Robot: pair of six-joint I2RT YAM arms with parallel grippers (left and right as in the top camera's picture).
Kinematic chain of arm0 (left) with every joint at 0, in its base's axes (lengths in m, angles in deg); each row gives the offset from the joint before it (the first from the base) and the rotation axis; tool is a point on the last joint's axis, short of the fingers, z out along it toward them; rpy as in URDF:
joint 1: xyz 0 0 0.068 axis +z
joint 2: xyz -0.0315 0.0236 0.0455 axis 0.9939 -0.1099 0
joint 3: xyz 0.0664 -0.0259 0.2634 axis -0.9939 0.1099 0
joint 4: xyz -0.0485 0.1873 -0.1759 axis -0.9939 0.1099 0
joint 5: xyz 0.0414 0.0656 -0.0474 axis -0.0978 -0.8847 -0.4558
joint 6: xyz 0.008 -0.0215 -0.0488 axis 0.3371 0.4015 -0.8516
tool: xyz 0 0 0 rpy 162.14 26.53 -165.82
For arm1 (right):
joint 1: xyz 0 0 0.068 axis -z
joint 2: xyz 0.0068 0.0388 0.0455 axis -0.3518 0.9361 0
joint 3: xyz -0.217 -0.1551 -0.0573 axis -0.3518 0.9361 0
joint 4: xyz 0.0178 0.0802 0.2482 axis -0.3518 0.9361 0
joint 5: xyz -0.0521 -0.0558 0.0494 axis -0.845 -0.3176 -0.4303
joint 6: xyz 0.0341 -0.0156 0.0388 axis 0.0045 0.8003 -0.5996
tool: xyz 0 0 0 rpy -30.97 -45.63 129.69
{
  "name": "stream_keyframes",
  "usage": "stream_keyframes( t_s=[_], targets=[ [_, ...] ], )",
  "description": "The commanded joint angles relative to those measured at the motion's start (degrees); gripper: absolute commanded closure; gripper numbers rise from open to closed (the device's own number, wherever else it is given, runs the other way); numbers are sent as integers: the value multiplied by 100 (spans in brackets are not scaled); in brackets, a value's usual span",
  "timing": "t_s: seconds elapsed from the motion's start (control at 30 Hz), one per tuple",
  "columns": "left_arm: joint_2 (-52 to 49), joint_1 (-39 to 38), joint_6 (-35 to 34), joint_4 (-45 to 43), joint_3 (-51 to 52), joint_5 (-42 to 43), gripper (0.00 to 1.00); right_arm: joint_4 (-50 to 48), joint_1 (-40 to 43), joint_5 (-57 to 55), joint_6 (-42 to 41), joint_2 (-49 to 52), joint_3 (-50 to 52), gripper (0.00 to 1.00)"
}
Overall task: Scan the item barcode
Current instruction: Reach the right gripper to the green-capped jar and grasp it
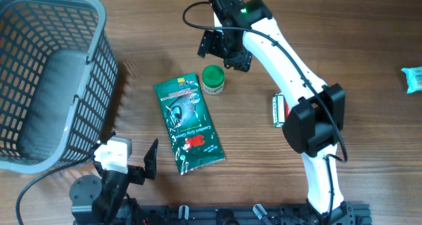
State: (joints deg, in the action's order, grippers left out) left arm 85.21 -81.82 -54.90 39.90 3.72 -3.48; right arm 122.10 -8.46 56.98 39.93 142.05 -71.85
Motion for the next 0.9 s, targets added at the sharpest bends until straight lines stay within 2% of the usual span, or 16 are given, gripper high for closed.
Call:
stream_keyframes(
  t_s=[0.0,0.37,0.87],
  targets=[
    [37,-26,-76,-13,37,68,0,92,-33,101,26,358,-136,1],
    [37,-26,-76,-13,37,68,0,-83,-186,354,-389,905,-133,1],
    [37,-26,-76,-13,37,68,0,-243,-260,173,-273,1268,-90,0]
  ],
)
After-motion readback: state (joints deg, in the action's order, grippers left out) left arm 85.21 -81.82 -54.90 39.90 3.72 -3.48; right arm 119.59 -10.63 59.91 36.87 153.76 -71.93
